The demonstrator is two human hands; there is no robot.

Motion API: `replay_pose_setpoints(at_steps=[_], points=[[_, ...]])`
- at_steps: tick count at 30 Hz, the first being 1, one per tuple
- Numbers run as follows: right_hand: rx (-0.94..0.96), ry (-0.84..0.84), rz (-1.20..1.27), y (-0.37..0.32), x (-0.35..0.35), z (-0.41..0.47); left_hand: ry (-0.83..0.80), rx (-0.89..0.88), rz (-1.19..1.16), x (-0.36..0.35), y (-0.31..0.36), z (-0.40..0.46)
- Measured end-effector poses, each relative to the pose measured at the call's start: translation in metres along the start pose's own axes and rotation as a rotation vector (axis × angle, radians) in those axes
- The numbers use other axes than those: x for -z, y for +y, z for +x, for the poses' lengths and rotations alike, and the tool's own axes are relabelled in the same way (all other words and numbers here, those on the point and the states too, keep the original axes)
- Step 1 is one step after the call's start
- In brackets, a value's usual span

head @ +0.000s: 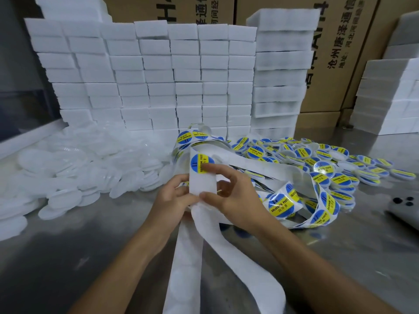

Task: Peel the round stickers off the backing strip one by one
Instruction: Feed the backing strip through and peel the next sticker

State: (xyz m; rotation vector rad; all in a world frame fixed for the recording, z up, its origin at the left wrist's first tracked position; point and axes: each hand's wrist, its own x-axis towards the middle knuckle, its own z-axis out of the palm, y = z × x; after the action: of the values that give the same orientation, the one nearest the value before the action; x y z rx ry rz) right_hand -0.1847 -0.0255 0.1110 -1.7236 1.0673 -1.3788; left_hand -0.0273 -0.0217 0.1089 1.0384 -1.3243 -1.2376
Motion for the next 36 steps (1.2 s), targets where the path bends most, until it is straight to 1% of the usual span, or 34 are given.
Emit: replay_pose_setpoints(at_steps=[3, 5, 10, 14, 18, 22, 24, 29, 32, 36], points=[[0.155, 0.118, -0.201, 0.007, 0.0, -0.002, 0.017, -0.006, 0.003, -0.001, -0.002, 0.0], [0.21, 0.147, -0.239, 0.01, 0.0, -0.003, 0.025, -0.009, 0.009, -0.001, -0.004, 0.002], [0.228, 0.12, -0.189, 0.012, -0.003, -0.005, 0.095, -0.017, 0.012, 0.0, -0.007, 0.005], [0.195, 0.127, -0.124, 0.012, -0.007, -0.006, 0.121, -0.085, -0.02, -0.002, -0.007, 0.005], [0.22, 0.176, -0.195, 0.013, -0.008, -0.007, 0.12, -0.101, 0.043, 0.001, -0.007, 0.005], [0.373, 0.228, -0.408, 0.013, -0.005, -0.005, 0.117, -0.095, 0.068, -0.002, -0.008, 0.005], [0.409, 0.251, -0.465, 0.015, -0.003, -0.005, 0.121, -0.109, 0.066, -0.002, -0.008, 0.005], [0.427, 0.264, -0.493, 0.015, -0.001, -0.004, 0.085, -0.12, 0.013, -0.002, -0.008, 0.004], [0.44, 0.231, -0.479, 0.013, 0.0, -0.005, 0.076, -0.093, -0.082, -0.002, -0.006, 0.004], [0.411, 0.256, -0.485, 0.012, -0.002, -0.006, 0.042, -0.08, -0.083, -0.002, -0.006, 0.004]])
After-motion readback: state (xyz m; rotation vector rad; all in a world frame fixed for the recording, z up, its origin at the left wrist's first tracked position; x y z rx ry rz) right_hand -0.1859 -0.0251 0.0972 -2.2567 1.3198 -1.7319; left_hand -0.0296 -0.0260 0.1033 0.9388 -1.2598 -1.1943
